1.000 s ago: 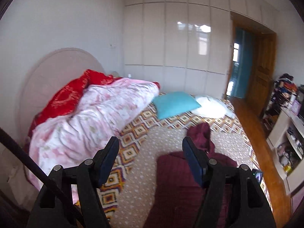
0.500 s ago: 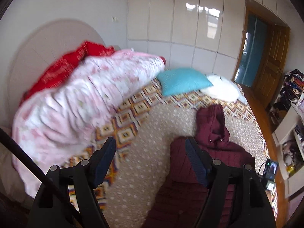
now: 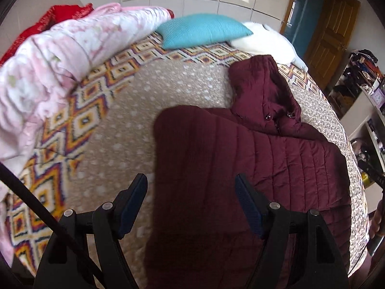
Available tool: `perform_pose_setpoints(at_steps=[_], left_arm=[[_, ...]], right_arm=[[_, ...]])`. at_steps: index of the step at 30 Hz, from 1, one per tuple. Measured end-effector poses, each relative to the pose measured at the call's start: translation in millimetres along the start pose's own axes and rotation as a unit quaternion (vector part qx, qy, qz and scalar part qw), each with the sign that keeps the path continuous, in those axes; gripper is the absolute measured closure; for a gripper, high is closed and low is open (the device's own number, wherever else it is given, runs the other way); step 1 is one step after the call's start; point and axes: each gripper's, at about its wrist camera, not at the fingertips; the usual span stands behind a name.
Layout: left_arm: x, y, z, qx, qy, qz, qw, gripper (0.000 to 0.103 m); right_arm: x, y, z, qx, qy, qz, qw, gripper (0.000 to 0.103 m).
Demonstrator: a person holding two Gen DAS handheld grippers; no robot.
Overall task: Fold large clothes
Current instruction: 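Release the folded jacket and pat it flat with both grippers, then grasp the maroon jacket with both grippers and lift it off the bed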
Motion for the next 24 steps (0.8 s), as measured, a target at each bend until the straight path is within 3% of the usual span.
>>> perform_pose_setpoints(at_steps=[2,7,12,16,20,24], left_arm=[[-5,-1,19,-0.004,0.003,-0.002,1.0000,0.029],[-8,14,81,-0.023,0.032,-0.016,0.9991,0.029],[0,35,108,0.014,0.051,-0.069,0.9962,0.021],[4,43,90,0.031,0.046,-0.108,0.9926,0.026],[22,31,44,0.018,0.010,-0.096,0.9952,0.026],[53,24,16,0.027,-0.020,-0.081,0.9962,0.026]], right_arm=[[2,15,15,-0.014,0.018,-0.013,1.000,0.061],[18,15,73,0.022,0.073,-0.021,0.997,0.061],[25,14,81,0.025,0.065,-0.024,0.997,0.054],[13,24,64,0.030,0.065,-0.031,0.997,0.054],[-12,38,31,-0.016,0.044,-0.018,0.999,0.051],[-44,73,24,-0.061,0.044,-0.020,0.997,0.047]])
Point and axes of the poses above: each gripper's, at about its wrist camera, not at the fingertips, and z roughly the way its jaws point, y to its left, x to its underside, and after that the axes turned 2 degrees about x, right-handed
